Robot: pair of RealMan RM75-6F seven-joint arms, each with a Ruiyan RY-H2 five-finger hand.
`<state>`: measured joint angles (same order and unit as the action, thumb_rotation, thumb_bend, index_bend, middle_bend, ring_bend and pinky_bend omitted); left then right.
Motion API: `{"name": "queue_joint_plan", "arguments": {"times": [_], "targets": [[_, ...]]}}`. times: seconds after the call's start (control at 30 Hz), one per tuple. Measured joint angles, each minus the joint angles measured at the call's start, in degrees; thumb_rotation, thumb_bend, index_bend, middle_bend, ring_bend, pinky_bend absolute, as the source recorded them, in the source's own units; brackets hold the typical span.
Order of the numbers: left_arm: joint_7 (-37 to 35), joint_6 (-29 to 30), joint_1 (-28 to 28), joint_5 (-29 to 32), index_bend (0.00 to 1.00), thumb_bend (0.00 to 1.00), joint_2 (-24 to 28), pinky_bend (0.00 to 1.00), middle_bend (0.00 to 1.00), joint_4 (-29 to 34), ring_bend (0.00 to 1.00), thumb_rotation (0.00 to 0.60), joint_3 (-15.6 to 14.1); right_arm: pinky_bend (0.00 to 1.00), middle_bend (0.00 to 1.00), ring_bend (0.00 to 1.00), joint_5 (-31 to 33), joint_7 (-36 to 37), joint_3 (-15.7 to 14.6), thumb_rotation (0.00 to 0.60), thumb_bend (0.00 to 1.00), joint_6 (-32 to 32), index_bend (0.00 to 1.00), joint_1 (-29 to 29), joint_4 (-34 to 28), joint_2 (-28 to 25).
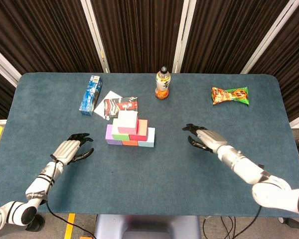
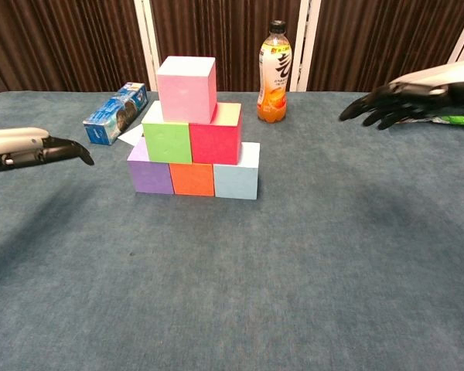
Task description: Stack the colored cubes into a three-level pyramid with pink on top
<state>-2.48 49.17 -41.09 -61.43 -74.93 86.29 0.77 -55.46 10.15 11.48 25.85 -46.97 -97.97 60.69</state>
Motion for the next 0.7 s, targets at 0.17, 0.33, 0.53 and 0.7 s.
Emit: {"name": "queue_joint_plan", "arguments": {"times": [0.17,0.33,0.53,0.7], "targets": [[-2.35,-1.68,0.05,-0.25,0.22,0.30,-2.32,0.00,0.03,-2.19,0.00,0.000,1.29,0.00,0.00,0.00,7.43,-3.33,-2.49,0.000,0.75,-1.14,0.23,-5.82,3.09,4.46],[-3.80,-2.65,0.09,-2.37,0.20,0.30,-4.50,0.00,0.02,-4.59,0.00,0.000,2.31,0.00,0.00,0.00,13.53,-6.22,-5.64,0.000,0.78,-1.50,0.24,-10.71,6.91,8.68],[-1.34,-3.09,-0.04,-1.35,0.19,0.30,-6.35,0.00,0.01,-7.23,0.00,0.000,3.21,0.00,0.00,0.00,19.22,-8.38,-8.29,0.000,0.80,-1.34,0.24,-15.51,9.58,12.24],[-0.54,-3.87,0.13,-0.82,0.18,0.30,-7.13,0.00,0.01,-8.24,0.00,0.000,3.62,0.00,0.00,0.00,22.33,-9.17,-9.53,0.000,0.80,-0.47,0.24,-17.80,11.08,14.30]]}}
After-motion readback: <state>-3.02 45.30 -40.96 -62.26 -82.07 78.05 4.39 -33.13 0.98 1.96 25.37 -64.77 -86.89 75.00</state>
